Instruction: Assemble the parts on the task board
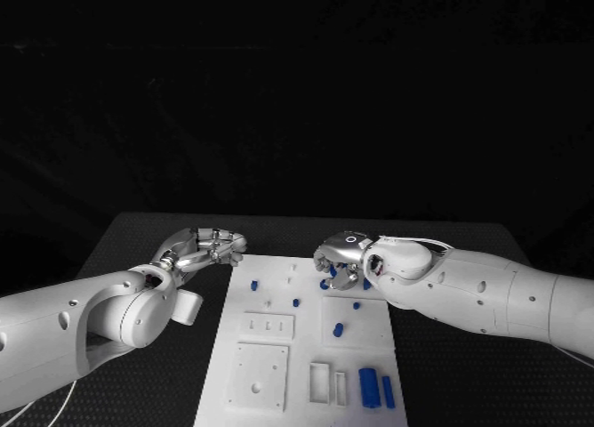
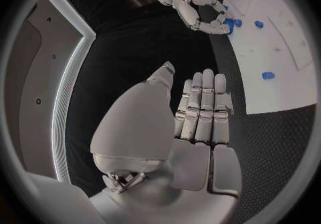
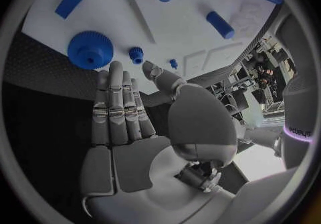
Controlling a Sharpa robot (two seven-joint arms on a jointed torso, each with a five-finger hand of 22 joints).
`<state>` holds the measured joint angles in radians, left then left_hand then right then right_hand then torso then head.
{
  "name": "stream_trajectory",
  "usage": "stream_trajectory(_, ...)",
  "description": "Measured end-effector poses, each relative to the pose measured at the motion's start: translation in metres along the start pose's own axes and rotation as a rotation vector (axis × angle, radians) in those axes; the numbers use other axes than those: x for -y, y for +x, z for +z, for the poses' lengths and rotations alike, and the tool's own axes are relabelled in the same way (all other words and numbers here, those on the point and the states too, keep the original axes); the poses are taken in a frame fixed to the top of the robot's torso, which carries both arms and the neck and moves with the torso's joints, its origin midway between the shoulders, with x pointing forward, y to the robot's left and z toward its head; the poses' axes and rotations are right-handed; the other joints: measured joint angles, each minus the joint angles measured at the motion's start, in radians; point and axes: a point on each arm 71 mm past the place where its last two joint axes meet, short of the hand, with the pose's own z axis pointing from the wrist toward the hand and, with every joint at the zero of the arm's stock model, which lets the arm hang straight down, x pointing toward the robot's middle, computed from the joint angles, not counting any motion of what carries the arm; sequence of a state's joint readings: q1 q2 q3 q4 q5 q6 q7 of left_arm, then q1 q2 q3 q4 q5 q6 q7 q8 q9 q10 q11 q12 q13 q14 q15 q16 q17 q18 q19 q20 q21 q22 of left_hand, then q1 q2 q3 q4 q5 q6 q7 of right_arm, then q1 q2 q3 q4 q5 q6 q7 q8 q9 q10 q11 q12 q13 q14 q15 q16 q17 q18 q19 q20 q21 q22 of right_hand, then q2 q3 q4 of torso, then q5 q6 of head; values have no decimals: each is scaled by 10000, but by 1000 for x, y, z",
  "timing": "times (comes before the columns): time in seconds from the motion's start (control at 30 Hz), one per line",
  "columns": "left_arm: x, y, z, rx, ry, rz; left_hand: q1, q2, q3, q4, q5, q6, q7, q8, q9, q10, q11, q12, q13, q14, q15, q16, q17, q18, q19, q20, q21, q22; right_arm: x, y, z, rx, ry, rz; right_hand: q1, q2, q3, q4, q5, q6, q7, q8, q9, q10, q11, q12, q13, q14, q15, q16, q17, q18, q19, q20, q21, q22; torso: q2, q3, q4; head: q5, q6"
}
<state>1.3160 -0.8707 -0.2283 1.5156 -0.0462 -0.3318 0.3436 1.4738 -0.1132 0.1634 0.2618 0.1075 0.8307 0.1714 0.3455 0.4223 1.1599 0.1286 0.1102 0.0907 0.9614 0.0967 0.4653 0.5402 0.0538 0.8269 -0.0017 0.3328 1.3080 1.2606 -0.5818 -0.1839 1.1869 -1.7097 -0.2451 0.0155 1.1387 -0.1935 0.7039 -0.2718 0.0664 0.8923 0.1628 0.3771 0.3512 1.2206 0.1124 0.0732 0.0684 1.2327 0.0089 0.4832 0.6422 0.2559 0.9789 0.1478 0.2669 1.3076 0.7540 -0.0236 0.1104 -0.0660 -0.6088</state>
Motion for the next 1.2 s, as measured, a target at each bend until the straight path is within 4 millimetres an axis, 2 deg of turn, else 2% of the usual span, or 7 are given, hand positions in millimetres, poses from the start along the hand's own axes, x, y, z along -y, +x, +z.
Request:
stream_trajectory(0.23, 0, 0, 0, -17, -11, -2, 93, -14, -82, 140, 0, 0, 0, 0, -14, 35, 36, -58, -12, -10, 10, -55, 32, -3, -9, 10, 0, -1, 0, 4, 0, -143, 5, 2, 0, 0, 0, 0, -2, 0, 0, 0, 1, 0, 0, 0, 1, 0, 0, 0, 14, 0, 37, -37, 0, -1, 91, -24, 50, -35, 6)
stream_trajectory(0.37, 0, -1, 0, 2, -18, 6, 172, -14, -166, 223, 0, 0, 0, -53, -29, 35, 36, -114, -26, -78, 77, -177, 32, -3, -90, 18, 0, -2, 1, 7, -1, -249, 28, 15, 0, 0, 0, 0, -3, 0, 0, 0, 1, 0, 0, 0, 1, 0, 1, 0, 36, -2, 37, -37, 0, -1, 119, -31, 44, -24, -1)
stream_trajectory(0.57, 0, 0, 1, -5, -15, 9, 175, -17, -219, 276, 0, 0, 0, -124, -80, 35, 36, -308, -72, -309, 196, -468, 31, -8, -232, 159, -46, -2, 1, 8, 0, -298, 23, 8, 0, 0, 0, 0, -3, 0, 0, 0, 1, 0, 0, 0, 1, -1, 1, 0, 47, -1, 37, -37, 0, -1, 146, -36, 33, -6, 28)
stream_trajectory(0.67, 0, 0, 1, -10, -14, 10, 175, -18, -278, 278, 0, -54, 53, -172, -107, -39, 110, -376, -98, -432, 212, -629, 16, -16, -322, 178, -69, -4, 0, 7, 1, -313, 13, 0, 0, 0, 0, 0, -3, -1, 0, 0, 1, 0, 0, 0, 1, -1, 1, 0, 66, 0, 37, -37, 2, 32, 156, -42, 36, -2, 35)
stream_trajectory(0.83, 0, 1, 1, -9, -13, 10, 175, -17, -278, 278, 0, -54, 53, -173, -108, -39, 110, -376, -98, -433, 212, -697, 12, -17, -322, 179, -85, -4, 1, 8, 2, -324, 32, -23, 0, 0, 0, 0, -3, 5, -5, 0, 2, 24, 23, 0, 2, 23, -18, 6, 128, -1, 74, -1, 42, 50, 173, -46, 36, -1, 35)
stream_trajectory(1.07, 0, 0, 1, -2, -20, 13, 175, -17, -278, 278, 0, -54, 53, -172, -118, -39, 110, -376, -108, -469, 248, -698, 12, -29, -357, 215, -84, -4, -1, 7, 2, -297, -43, -75, -54, 54, 57, 58, -97, 225, -106, 1, 15, 310, -95, 0, 36, 94, -86, 6, 290, -1, 143, -71, 77, 40, 195, -57, 21, -13, 36)
stream_trajectory(1.2, 0, 0, 1, -3, -25, 14, 175, -18, -278, 278, 0, -54, 53, -209, -117, -57, 128, -376, -107, -469, 248, -698, 12, -31, -357, 215, -84, -4, -3, 13, 2, -442, -91, -110, -64, 150, 227, 162, -121, 468, -215, 141, 85, 613, -181, 119, 82, 129, -122, 0, 404, -3, 214, -71, 36, -29, 199, -62, 18, -3, 10)
